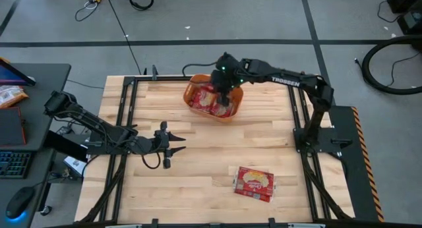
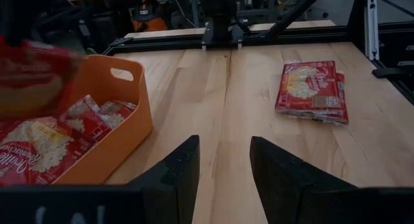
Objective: Sort popcorn bags into baskets
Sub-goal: Put the red popcorn bag into the orange bin
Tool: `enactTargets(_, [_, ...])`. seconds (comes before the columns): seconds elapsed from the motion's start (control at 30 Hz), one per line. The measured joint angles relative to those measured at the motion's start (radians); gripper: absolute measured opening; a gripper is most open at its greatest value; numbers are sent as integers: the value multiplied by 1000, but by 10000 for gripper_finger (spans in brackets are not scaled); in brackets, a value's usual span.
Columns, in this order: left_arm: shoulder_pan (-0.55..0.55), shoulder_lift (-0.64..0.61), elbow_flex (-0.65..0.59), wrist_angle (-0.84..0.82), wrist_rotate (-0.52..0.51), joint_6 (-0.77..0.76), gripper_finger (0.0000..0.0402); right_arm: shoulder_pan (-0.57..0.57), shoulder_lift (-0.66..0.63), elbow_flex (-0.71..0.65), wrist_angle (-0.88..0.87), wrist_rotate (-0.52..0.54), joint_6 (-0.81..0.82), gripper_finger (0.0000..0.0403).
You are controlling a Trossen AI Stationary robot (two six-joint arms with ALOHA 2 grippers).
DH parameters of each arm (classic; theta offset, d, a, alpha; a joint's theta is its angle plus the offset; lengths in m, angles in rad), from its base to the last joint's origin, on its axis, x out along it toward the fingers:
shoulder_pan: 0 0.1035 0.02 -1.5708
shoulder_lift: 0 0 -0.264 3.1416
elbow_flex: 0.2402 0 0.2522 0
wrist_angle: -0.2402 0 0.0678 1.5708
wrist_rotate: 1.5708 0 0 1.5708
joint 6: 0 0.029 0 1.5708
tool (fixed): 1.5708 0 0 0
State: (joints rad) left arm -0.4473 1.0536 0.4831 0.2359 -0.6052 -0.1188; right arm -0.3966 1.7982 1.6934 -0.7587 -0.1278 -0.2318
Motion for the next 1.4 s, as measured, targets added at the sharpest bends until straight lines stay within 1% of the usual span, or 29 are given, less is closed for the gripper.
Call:
enactTargets(0.13, [0, 0, 0, 0, 0, 0, 141, -64, -1, -62, 34, -145, 3, 4])
enactTargets(0.2, [0, 0, 0, 0, 0, -1, 141, -92, -1, -91, 27, -173, 20, 4])
enactTargets(0.27, [0, 0, 0, 0, 0, -1, 141, -114, -2, -121, 44, -173, 48, 6])
enactTargets(0.37, [0, 0, 0, 0, 0, -1, 141, -142, 0, -152, 28, -146, 80, 15])
enactTargets(0.5, [0, 0, 0, 0, 0, -1, 141, -169, -1, -169, 40, -101, 140, 36])
enactTargets(0.57, [0, 0, 0, 0, 0, -1, 141, -176, -1, -177, 34, -103, 160, 49])
enactTargets(0.67, [0, 0, 0, 0, 0, -1, 141, -168, -1, -179, 27, -106, 180, 71])
enactTargets(0.8, [0, 0, 0, 0, 0, -1, 141, -131, -4, -131, -65, -104, 188, 95])
enactTargets(0.9, [0, 0, 0, 0, 0, 0, 141, -77, -14, -86, -147, -102, 187, 101])
enactTargets(1.0, [0, 0, 0, 0, 0, 0, 141, 8, -21, -57, -176, -102, 188, 102])
enactTargets(1.1, [0, 0, 0, 0, 0, 0, 141, 119, -20, -54, -196, -97, 188, 103])
enactTargets(1.23, [0, 0, 0, 0, 0, 0, 141, 299, -19, -64, -245, -21, 191, 103])
enactTargets(1.33, [0, 0, 0, 1, 0, 1, 141, 433, -18, -77, -311, 1, 256, 103])
enactTargets(1.4, [0, 0, 0, 0, 0, 1, 141, 519, -18, -97, -335, 1, 358, 103])
